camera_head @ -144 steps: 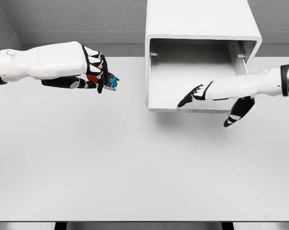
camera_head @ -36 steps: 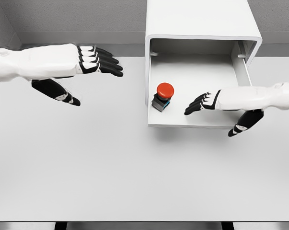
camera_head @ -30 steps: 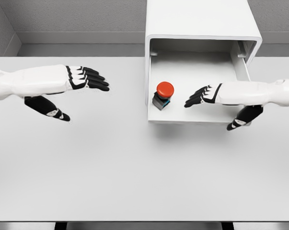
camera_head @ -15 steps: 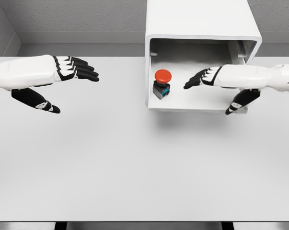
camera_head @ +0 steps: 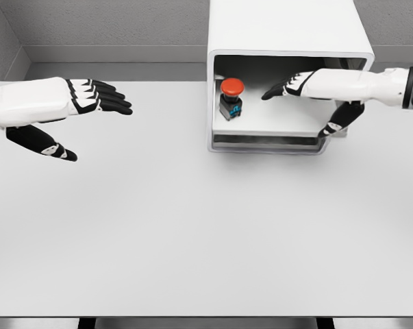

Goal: Slide open multi-storey tabletop storage cabinets and put open load switch and slide close multi-storey tabletop storage cabinets

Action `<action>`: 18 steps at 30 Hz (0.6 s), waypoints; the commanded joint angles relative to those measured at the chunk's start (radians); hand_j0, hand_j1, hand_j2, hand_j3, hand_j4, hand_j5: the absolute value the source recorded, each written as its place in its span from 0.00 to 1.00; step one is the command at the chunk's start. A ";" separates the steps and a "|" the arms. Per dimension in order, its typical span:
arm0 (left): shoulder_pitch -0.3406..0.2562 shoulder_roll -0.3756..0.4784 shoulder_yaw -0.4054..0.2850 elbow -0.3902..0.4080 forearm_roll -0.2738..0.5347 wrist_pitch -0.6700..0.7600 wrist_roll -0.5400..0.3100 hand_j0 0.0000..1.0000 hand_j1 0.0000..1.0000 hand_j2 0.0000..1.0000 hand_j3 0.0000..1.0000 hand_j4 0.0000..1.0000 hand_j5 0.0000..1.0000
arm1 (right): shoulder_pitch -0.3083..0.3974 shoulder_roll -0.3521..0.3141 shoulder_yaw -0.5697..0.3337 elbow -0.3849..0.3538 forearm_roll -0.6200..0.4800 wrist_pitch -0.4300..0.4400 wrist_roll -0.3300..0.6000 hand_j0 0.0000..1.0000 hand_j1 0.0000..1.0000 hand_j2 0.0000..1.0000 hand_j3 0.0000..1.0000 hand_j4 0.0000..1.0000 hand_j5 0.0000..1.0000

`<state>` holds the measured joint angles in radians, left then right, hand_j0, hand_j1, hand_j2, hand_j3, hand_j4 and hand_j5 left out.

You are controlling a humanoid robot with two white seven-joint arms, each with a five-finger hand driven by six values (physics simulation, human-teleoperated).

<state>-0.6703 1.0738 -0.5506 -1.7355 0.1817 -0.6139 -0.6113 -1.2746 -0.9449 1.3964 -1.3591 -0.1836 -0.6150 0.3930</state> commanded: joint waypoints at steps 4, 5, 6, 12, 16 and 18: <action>0.002 0.003 0.000 0.001 0.007 0.003 0.000 1.00 1.00 1.00 1.00 1.00 1.00 | 0.005 -0.063 -0.011 -0.166 0.012 0.004 -0.002 1.00 1.00 1.00 1.00 1.00 1.00; 0.002 0.003 0.000 -0.001 0.007 0.003 0.000 1.00 1.00 1.00 1.00 1.00 1.00 | 0.009 -0.091 -0.016 -0.212 0.012 0.004 -0.002 1.00 1.00 1.00 1.00 1.00 1.00; 0.006 0.003 0.000 0.001 0.007 0.003 0.000 1.00 1.00 1.00 1.00 1.00 1.00 | 0.012 -0.107 -0.016 -0.238 0.012 0.004 0.000 1.00 1.00 1.00 1.00 1.00 1.00; 0.012 0.003 0.001 -0.001 0.007 0.003 0.000 1.00 1.00 1.00 1.00 1.00 1.00 | 0.049 -0.120 -0.005 -0.294 0.012 0.004 0.007 1.00 1.00 1.00 1.00 1.00 1.00; 0.012 0.005 0.003 -0.001 0.007 0.003 0.000 1.00 1.00 1.00 1.00 1.00 1.00 | 0.051 -0.109 -0.004 -0.290 0.018 0.004 0.015 1.00 1.00 1.00 1.00 1.00 1.00; 0.012 0.005 0.008 0.001 0.007 0.003 0.000 1.00 1.00 1.00 1.00 1.00 1.00 | 0.067 -0.103 -0.004 -0.285 0.018 0.004 0.052 1.00 1.00 1.00 1.00 1.00 1.00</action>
<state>-0.6581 1.0770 -0.5461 -1.7358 0.1816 -0.6140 -0.6113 -1.2057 -1.0515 1.3941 -1.6444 -0.1602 -0.6130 0.4248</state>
